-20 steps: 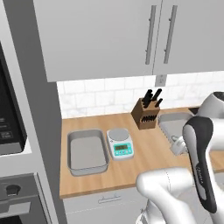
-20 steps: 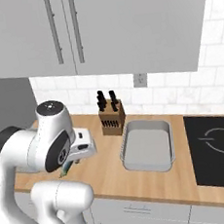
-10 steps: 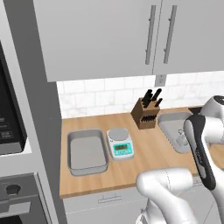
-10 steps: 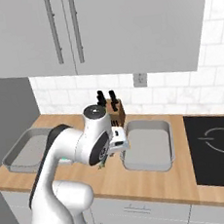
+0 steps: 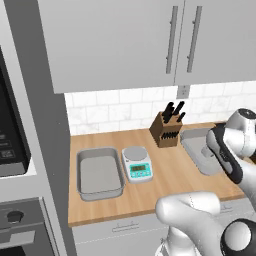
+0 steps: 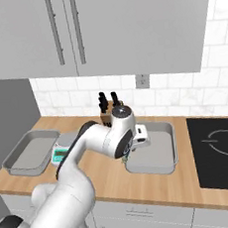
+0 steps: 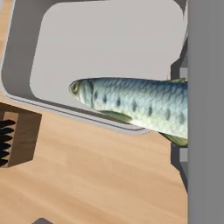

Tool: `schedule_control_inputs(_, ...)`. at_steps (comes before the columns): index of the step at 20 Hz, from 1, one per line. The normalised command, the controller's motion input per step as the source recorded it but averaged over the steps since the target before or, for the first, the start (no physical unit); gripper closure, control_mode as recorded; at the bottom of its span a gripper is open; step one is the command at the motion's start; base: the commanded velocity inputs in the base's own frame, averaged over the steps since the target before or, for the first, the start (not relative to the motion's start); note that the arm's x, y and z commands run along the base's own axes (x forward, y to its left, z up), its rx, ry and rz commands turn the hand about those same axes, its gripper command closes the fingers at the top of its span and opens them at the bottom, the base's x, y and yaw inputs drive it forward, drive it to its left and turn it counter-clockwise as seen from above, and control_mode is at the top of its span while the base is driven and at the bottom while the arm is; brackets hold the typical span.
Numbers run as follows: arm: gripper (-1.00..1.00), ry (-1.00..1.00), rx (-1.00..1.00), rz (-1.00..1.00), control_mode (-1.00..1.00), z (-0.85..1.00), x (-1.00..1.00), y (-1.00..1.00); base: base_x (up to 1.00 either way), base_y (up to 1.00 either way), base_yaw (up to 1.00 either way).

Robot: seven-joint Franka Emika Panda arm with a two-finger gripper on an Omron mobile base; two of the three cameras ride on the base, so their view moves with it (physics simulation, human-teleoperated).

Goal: Place one carrot and one fish in each tupperware on the nearby counter, to pack two identical lunches.

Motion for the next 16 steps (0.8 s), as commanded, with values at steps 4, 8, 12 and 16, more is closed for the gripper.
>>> schedule_control_inputs(4,1.0,0.01,0.07,0.0,-1.0,-0.14,0.75,-0.11,0.0,0.0,0.0)
schedule_control_inputs(8,1.0,0.04,0.08,0.0,-1.0,-0.29,0.73,-0.26,0.0,0.0,0.0)
schedule_control_inputs(12,1.0,0.0,0.04,0.0,-1.0,-0.49,0.68,-0.35,0.0,0.0,0.0)
schedule_control_inputs(16,1.0,0.0,0.03,0.0,-1.0,-0.48,0.68,-0.31,0.0,0.0,0.0)
